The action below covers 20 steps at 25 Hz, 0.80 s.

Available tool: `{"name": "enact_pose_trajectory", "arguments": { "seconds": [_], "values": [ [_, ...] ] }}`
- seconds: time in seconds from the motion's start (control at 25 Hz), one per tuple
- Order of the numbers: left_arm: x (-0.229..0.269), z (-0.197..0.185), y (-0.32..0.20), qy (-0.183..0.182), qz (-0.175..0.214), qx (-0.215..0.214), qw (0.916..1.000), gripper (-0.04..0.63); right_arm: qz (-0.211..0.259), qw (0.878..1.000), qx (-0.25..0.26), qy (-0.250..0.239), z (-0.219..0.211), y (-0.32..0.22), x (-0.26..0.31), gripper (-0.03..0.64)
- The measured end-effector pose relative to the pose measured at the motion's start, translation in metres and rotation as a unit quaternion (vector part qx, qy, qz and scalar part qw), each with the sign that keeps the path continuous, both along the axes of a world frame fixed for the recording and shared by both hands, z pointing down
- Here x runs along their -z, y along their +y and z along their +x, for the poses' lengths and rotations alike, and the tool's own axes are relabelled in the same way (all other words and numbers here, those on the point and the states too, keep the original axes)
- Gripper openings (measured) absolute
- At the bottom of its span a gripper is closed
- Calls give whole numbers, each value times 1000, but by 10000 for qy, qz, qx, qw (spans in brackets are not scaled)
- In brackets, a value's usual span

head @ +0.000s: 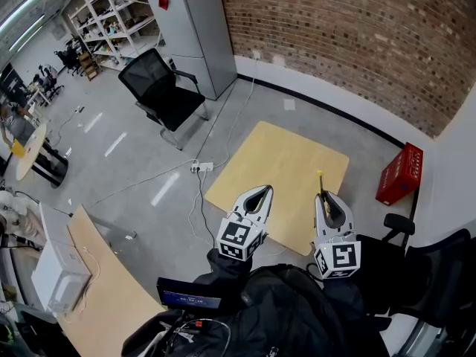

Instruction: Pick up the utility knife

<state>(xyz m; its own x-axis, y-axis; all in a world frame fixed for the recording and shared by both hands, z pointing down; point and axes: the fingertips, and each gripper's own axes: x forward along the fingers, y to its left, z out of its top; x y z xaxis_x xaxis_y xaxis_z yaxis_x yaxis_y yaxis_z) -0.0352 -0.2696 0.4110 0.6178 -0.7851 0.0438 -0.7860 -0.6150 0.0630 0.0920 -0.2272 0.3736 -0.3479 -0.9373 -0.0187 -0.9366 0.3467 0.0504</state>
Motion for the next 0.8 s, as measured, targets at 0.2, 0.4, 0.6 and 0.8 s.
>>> {"name": "enact_pose_trajectory", "arguments": {
  "seconds": [0.2, 0.4, 0.6, 0.8],
  "values": [
    [-1, 2, -3, -1, -25, 9, 10000, -3, 27, 10000, -12, -13, 3, -3, 0, 67],
    [2, 7, -6, 19, 10, 18, 10000, -3, 56, 10000, -4, -3, 7, -6, 1, 67],
    [1, 9, -10, 18, 19, 25, 10000, -3, 99, 9999, -5, -10, 10, -9, 2, 67],
    [2, 9, -16, 37, 60, 23, 10000, -3, 84, 10000, -25, 2, 11, -16, 1, 67]
  ]
}}
